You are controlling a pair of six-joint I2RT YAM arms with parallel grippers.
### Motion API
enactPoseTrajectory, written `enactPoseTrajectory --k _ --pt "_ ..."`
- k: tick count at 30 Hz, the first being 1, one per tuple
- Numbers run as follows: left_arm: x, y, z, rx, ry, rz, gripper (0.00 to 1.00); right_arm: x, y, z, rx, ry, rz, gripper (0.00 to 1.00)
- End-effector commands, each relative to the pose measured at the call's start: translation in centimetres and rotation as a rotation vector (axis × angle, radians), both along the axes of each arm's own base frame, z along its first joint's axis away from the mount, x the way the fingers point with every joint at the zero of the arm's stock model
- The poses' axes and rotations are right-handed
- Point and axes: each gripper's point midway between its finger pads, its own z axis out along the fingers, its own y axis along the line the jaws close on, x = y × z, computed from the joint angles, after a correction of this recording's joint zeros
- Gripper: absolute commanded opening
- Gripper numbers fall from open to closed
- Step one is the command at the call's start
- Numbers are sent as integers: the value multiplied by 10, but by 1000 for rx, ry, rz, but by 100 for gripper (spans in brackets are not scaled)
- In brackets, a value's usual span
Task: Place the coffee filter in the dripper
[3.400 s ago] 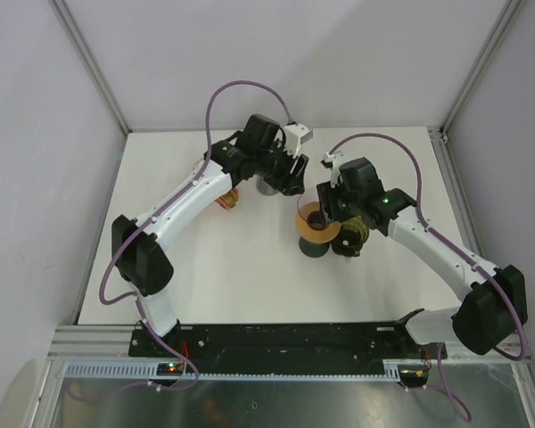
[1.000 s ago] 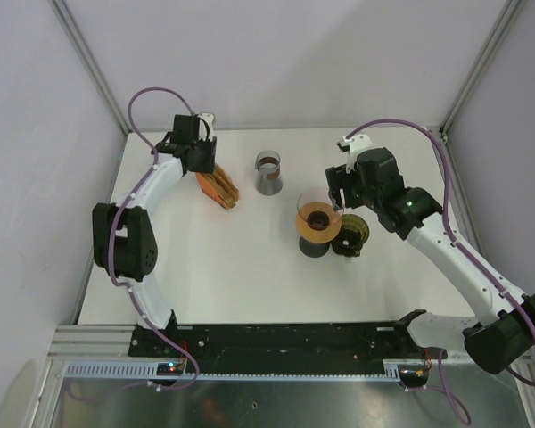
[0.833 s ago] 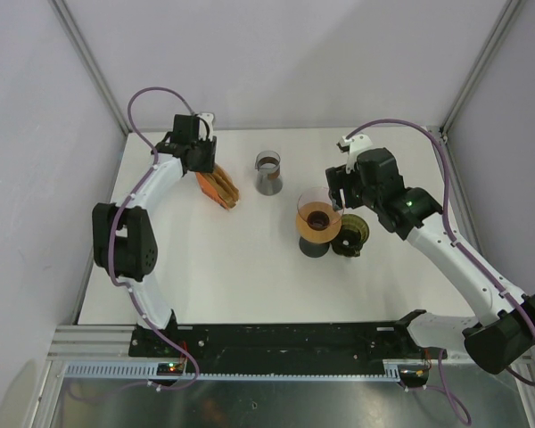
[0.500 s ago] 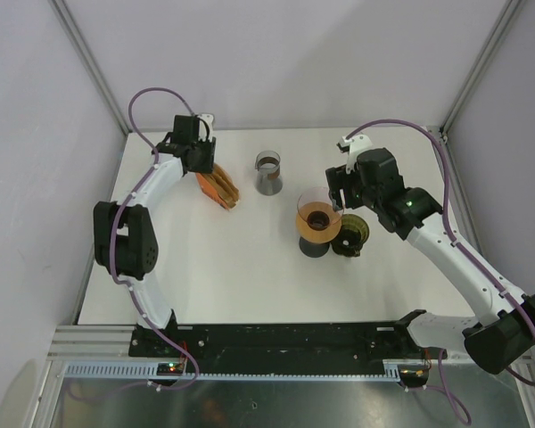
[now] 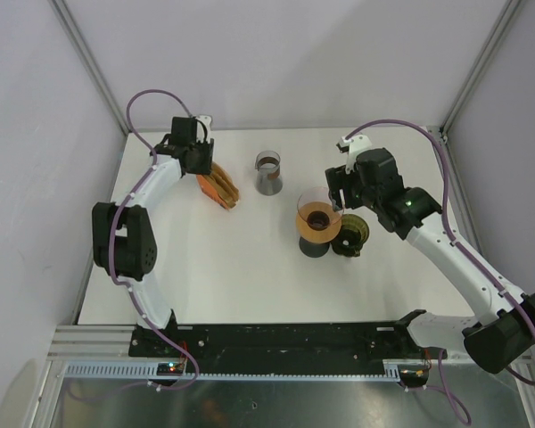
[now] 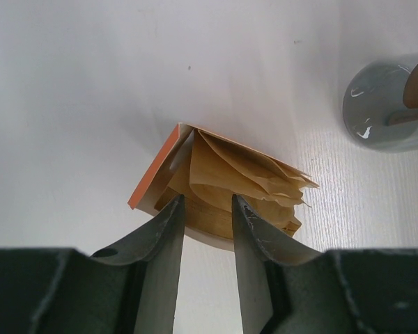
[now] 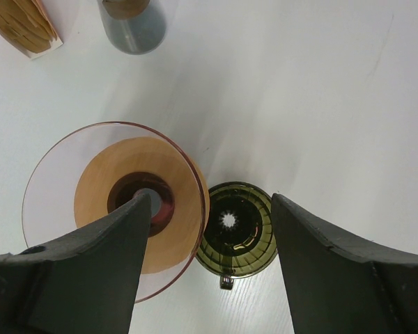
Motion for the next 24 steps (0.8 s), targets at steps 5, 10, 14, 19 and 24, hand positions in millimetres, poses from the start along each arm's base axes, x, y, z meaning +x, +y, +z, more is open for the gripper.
enactPoseTrajectory --k 5,10,14,19,24 --pt "3 -1 24 -25 -66 -17 38 1 0 0 -12 -9 9 74" --pt "9 -3 20 -28 -60 -20 38 1 0 -1 -13 -6 9 73" --pt "11 -3 16 -29 -52 -22 37 0 -1 -1 -15 -4 8 73" --pt "14 -5 16 -33 -52 -26 36 1 0 -3 -17 1 10 73" --pt "15 -5 13 -33 -46 -27 33 1 1 -5 -16 6 15 74"
